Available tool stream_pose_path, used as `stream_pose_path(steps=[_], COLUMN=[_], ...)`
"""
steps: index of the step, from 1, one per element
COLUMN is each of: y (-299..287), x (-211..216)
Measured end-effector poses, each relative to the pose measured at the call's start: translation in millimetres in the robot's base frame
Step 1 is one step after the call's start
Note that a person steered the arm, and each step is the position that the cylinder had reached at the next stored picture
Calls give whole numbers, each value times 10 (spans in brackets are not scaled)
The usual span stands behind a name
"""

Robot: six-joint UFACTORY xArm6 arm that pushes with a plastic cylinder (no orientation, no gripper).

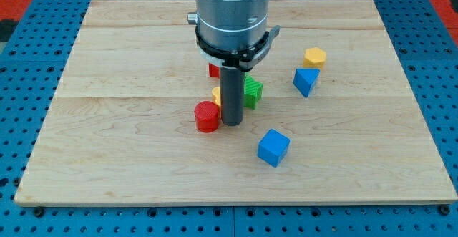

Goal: Move your arm to the top left of the red circle

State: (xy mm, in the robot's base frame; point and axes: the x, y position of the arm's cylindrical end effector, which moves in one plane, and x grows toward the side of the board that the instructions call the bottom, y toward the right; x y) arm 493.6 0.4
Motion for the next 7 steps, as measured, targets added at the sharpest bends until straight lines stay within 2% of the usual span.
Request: stream_pose_path(steps=[2, 4, 5, 7], y=[-184, -1292, -1457, -1188], x=[495, 424, 49, -503])
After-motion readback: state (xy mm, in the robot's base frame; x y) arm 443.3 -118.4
